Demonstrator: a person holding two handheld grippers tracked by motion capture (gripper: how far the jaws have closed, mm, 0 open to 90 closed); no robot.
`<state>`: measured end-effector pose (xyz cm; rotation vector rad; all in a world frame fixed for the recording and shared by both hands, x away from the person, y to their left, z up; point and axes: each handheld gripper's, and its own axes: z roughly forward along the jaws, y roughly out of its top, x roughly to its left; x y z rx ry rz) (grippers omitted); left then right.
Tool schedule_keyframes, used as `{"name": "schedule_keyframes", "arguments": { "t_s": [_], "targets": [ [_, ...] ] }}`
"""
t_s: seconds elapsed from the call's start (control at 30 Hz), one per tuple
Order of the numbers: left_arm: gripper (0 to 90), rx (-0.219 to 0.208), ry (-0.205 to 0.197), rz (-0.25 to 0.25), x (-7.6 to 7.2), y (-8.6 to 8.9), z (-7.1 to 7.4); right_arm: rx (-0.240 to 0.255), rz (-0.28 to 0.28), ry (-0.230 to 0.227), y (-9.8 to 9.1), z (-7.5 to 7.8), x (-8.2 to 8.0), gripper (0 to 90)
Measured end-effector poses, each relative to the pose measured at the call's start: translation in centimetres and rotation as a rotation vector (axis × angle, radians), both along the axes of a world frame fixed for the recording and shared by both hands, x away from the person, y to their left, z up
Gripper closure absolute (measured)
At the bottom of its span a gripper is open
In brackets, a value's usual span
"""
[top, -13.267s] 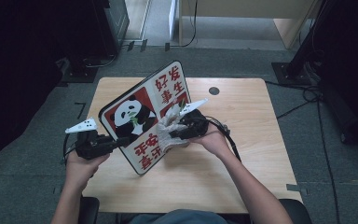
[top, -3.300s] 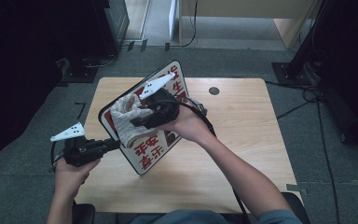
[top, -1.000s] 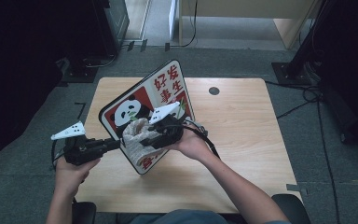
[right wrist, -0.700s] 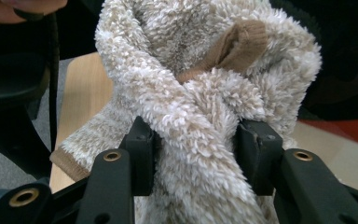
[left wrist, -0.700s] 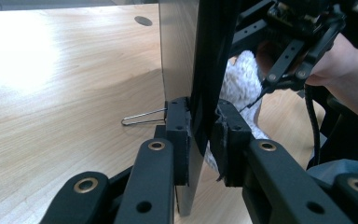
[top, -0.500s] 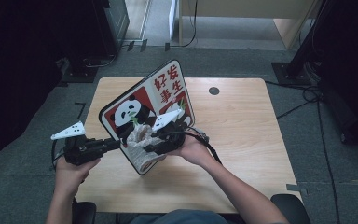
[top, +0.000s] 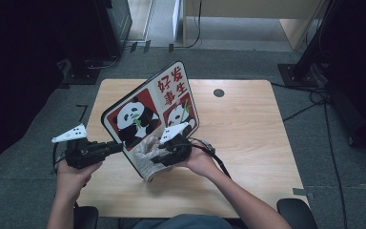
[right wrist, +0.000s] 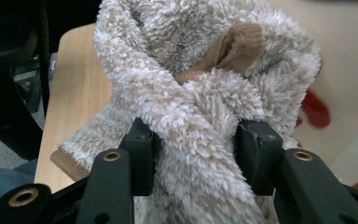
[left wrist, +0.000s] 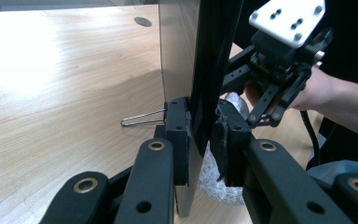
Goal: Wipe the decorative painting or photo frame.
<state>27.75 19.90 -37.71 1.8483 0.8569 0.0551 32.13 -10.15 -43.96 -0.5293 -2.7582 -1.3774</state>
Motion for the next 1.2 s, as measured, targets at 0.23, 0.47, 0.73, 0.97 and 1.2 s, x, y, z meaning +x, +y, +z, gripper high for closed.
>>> {"name": "schedule_keyframes", "arguments": {
  "t_s": [0.23, 0.47, 0.73, 0.97, 1.2],
  "targets": [
    [78.0, -0.001, 0.001, 0.002, 0.0, 0.0, 0.0, -0.023, -0.002, 0.036, -0.3, -1.8, -0.3, 54.8],
    [77.7, -0.002, 0.001, 0.001, 0.0, 0.0, 0.0, -0.038, -0.009, 0.064, -0.5, -3.1, -0.4, 54.8],
    [76.4, -0.005, 0.002, -0.001, 0.1, 0.1, 0.0, -0.058, -0.018, 0.108, -0.7, -4.1, -0.5, 54.8],
    [70.5, -0.017, 0.009, -0.007, 0.1, 0.2, 0.0, -0.065, -0.023, 0.124, -0.8, -3.0, -0.5, 55.2],
    [68.1, -0.024, 0.021, -0.001, -0.3, 0.7, 0.1, -0.016, -0.04, 0.126, -0.7, 0.0, 0.0, 55.2]
  ]
}}
